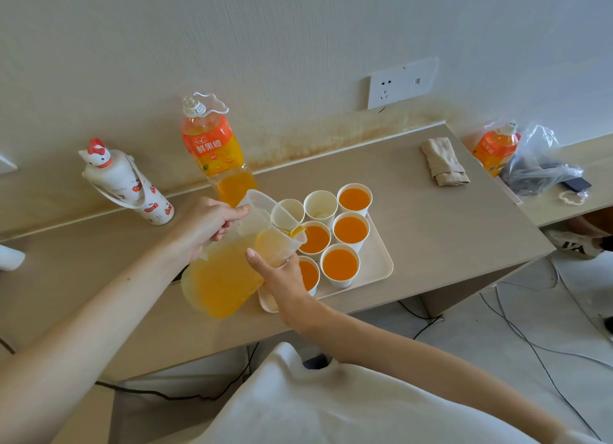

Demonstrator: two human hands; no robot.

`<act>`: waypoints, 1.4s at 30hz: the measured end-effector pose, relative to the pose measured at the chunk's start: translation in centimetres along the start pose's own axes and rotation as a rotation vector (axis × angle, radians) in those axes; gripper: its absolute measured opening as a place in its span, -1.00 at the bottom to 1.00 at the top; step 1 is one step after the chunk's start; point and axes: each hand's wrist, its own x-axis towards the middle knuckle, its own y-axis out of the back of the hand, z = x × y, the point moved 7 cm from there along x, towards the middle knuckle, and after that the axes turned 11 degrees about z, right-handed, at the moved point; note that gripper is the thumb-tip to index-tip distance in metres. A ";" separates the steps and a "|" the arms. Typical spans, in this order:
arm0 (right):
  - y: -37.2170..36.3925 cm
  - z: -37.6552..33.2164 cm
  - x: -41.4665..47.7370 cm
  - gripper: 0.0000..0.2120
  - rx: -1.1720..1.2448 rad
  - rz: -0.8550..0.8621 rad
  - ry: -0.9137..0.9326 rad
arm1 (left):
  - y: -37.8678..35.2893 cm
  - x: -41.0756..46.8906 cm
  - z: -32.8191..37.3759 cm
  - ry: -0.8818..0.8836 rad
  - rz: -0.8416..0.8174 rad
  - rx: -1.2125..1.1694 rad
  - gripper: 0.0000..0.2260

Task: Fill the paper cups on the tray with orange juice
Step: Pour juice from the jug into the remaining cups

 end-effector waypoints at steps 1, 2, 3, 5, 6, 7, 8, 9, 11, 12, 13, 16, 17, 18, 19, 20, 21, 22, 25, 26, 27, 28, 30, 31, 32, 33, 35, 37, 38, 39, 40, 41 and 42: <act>0.1 -0.1 -0.1 -0.20 -0.001 0.013 -0.003 | 0.1 0.0 -0.1 0.000 -0.002 -0.005 -0.57; 0.2 -0.2 -0.1 -0.22 -0.003 0.023 -0.007 | 0.1 0.1 -0.1 0.000 -0.004 -0.011 -0.57; 0.2 -0.2 -0.1 -0.21 -0.007 0.036 -0.016 | 0.1 0.1 -0.2 0.000 -0.008 -0.015 -0.57; 0.3 -0.3 -0.1 -0.17 -0.027 0.052 -0.023 | 0.2 0.1 -0.4 -0.001 -0.012 -0.028 -0.57; 0.3 -0.4 -0.1 -0.15 -0.031 0.058 -0.019 | 0.3 0.1 -0.4 0.001 -0.010 -0.040 -0.57; 0.4 -0.4 -0.1 -0.15 -0.030 0.060 -0.016 | 0.3 0.1 -0.5 0.004 -0.006 -0.052 -0.57; 0.4 -0.3 -0.1 -0.15 -0.030 0.061 -0.011 | 0.4 0.1 -0.5 0.006 -0.004 -0.065 -0.57; 0.4 -0.4 -0.1 -0.15 -0.033 0.061 0.000 | 0.4 0.1 -0.5 0.008 -0.006 -0.078 -0.57; 0.3 -0.8 -0.1 -0.14 -0.053 0.069 0.021 | 0.5 0.0 -0.4 0.009 -0.011 -0.102 -0.56; 0.3 -1.0 0.0 -0.12 -0.057 0.069 0.031 | 0.5 0.1 -0.3 0.010 -0.010 -0.110 -0.55; 0.3 -1.1 0.1 -0.11 -0.062 0.065 0.041 | 0.5 0.1 -0.1 0.011 -0.006 -0.121 -0.55; 0.2 -2.5 0.1 -0.21 -0.055 0.049 0.050 | 0.6 0.4 0.9 0.000 0.012 -0.143 -0.56; 0.3 -2.9 0.1 -0.25 -0.042 0.045 0.047 | 0.6 0.5 1.3 -0.008 0.012 -0.148 -0.57; 0.3 -3.3 0.2 -0.27 -0.032 0.044 0.044 | 0.6 0.7 1.7 -0.015 0.011 -0.154 -0.58; 0.2 -3.7 0.2 -0.29 -0.024 0.039 0.042 | 0.7 0.8 2.0 -0.020 0.009 -0.158 -0.60; 0.2 -3.9 0.3 -0.31 -0.020 0.040 0.042 | 0.7 1.0 2.3 -0.021 0.004 -0.159 -0.62; 0.1 -4.1 0.5 -0.31 -0.024 0.044 0.042 | 0.6 1.1 2.5 -0.021 -0.005 -0.158 -0.63; 0.0 -4.2 0.6 -0.32 -0.030 0.049 0.040 | 0.6 1.3 2.8 -0.022 -0.015 -0.154 -0.63; -0.1 -4.5 1.3 -0.32 -0.012 0.070 0.050 | 0.4 1.9 3.7 -0.038 -0.033 -0.155 -0.63; -0.1 -4.5 1.7 -0.30 -0.002 0.075 0.054 | 0.3 2.1 4.0 -0.046 -0.037 -0.160 -0.64; -0.1 -4.6 2.0 -0.28 0.003 0.079 0.059 | 0.1 2.3 4.3 -0.051 -0.041 -0.160 -0.64; -0.2 -4.6 2.3 -0.24 0.002 0.086 0.067 | 0.0 2.5 4.6 -0.056 -0.046 -0.154 -0.64; -0.4 -4.8 3.2 -0.06 -0.012 0.104 0.100 | -0.2 3.1 5.1 -0.059 -0.061 -0.133 -0.62; -0.5 -5.1 3.4 0.01 -0.011 0.116 0.113 | -0.3 3.4 5.3 -0.058 -0.066 -0.122 -0.62; -0.5 -5.2 3.7 0.05 -0.012 0.129 0.118 | -0.5 3.7 5.5 -0.058 -0.072 -0.114 -0.61; -0.5 -5.3 4.0 0.06 -0.015 0.136 0.116 | -0.5 3.9 5.7 -0.058 -0.077 -0.107 -0.61; -0.5 -5.3 4.5 0.06 -0.011 0.132 0.107 | -0.7 4.4 5.9 -0.062 -0.085 -0.101 -0.59; -0.5 -5.2 5.0 0.07 -0.005 0.119 0.108 | -0.9 4.7 6.1 -0.057 -0.084 -0.102 -0.59; -0.5 -5.2 5.2 0.08 -0.002 0.116 0.105 | -1.0 4.8 6.1 -0.050 -0.084 -0.101 -0.60; -0.5 -5.2 5.4 0.09 0.000 0.115 0.099 | -1.2 5.0 6.2 -0.040 -0.083 -0.098 -0.60; -0.5 -5.0 5.5 0.11 0.003 0.116 0.088 | -1.3 5.2 6.1 -0.029 -0.082 -0.090 -0.60; -0.4 -4.9 5.6 0.12 0.005 0.116 0.077 | -1.4 5.3 6.2 -0.021 -0.081 -0.081 -0.60; -0.4 -4.8 5.8 0.13 0.005 0.117 0.069 | -1.5 5.5 6.2 -0.014 -0.079 -0.074 -0.60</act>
